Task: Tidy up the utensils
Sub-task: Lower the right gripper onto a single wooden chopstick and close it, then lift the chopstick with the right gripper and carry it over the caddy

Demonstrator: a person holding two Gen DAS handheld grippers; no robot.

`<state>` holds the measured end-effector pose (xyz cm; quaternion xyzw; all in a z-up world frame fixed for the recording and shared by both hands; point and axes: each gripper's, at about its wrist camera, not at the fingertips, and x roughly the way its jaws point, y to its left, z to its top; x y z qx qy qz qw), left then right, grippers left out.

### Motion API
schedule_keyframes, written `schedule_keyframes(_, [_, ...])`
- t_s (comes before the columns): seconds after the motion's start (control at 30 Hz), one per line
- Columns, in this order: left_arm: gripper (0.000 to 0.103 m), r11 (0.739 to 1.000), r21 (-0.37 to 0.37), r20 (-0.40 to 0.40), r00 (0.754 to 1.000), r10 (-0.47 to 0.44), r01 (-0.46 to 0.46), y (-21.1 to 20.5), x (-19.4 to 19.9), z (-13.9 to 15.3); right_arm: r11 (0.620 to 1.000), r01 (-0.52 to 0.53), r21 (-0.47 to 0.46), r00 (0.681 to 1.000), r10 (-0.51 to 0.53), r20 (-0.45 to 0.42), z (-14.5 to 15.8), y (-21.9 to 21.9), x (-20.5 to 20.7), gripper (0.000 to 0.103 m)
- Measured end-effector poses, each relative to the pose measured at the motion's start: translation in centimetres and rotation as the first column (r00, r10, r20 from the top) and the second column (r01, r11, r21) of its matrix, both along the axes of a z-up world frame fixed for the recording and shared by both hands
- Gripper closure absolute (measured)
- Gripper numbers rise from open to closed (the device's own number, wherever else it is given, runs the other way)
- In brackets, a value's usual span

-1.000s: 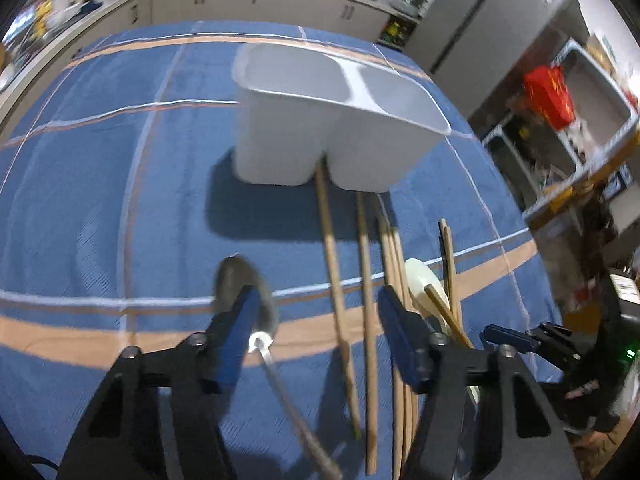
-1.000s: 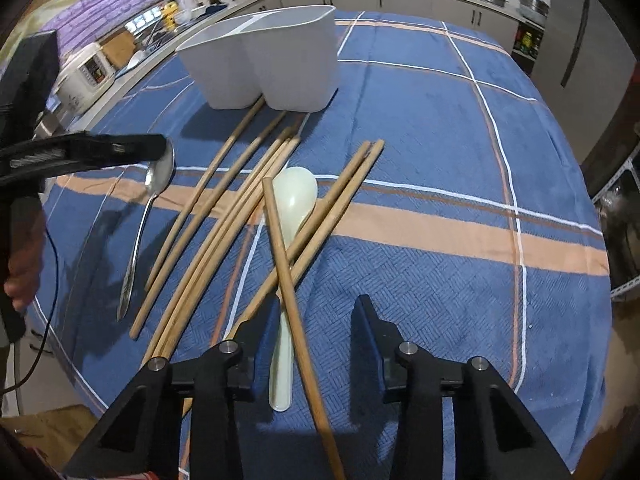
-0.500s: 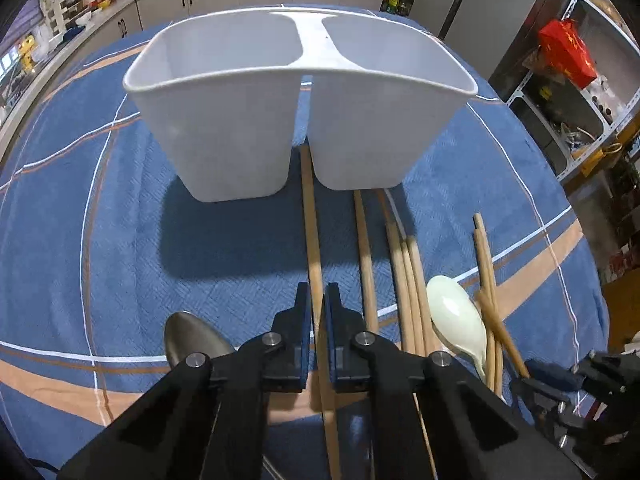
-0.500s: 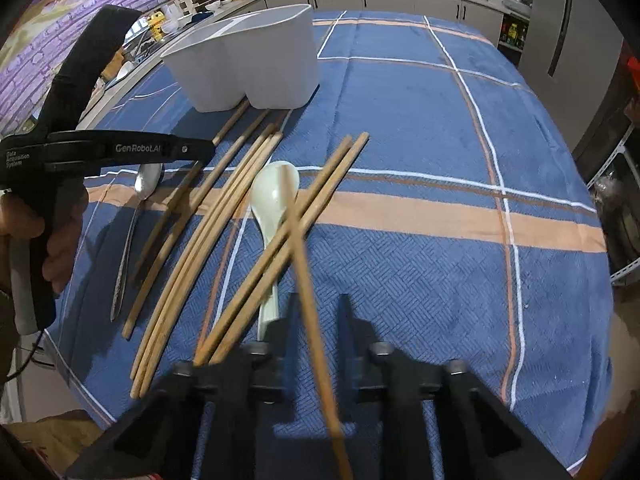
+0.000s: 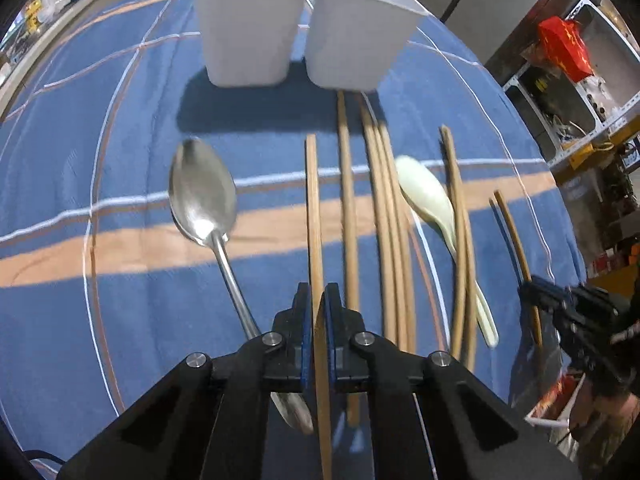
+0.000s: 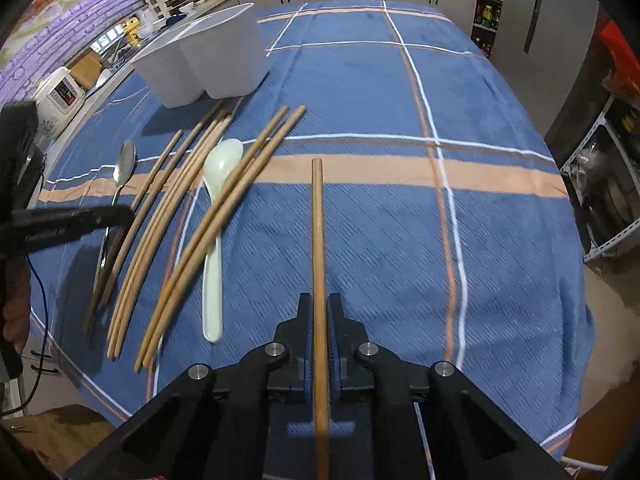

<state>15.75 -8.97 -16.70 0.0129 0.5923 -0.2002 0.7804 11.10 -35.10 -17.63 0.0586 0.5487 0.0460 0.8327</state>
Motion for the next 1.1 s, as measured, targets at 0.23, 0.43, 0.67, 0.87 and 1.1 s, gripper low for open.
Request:
schedule_keyframes(0.23, [0.097, 0.998, 0.060, 0.017, 1.000, 0.018, -0.019, -2.2, 1.6, 0.1, 0.999, -0.020, -0.035, 0.999, 0.019, -0.046, 0.0, 0.4, 1.3, 0.089])
schedule_keyframes(0.43, [0.096, 0.995, 0.098, 0.027, 1.000, 0.009, -0.012, -4.5, 3.4, 0.1, 0.993, -0.067, -0.101, 0.991, 0.055, -0.119, -0.1, 1.1, 4.0, 0.083])
schedule_keyframes(0.67, [0.095, 0.996, 0.084, 0.060, 0.998, -0.005, 0.000, -5.8, 4.0, 0.0, 0.991, -0.062, -0.121, 0.993, 0.049, -0.107, -0.2, 1.7, 6.7, 0.094])
schedule_keyframes(0.87, [0.097, 0.999, 0.032, 0.105, 0.994, 0.004, -0.008, -4.4, 2.3, 1.2, 1.000, -0.001, -0.017, 1.000, 0.001, 0.007, 0.6, 0.5, 5.1, 0.096])
schedule_keyframes(1.1, [0.097, 0.999, -0.045, 0.227, 0.973, 0.030, -0.020, -0.6, -1.6, 5.9, 0.998, 0.045, 0.043, 0.979, -0.052, 0.199, 5.1, 0.2, 0.8, 0.096])
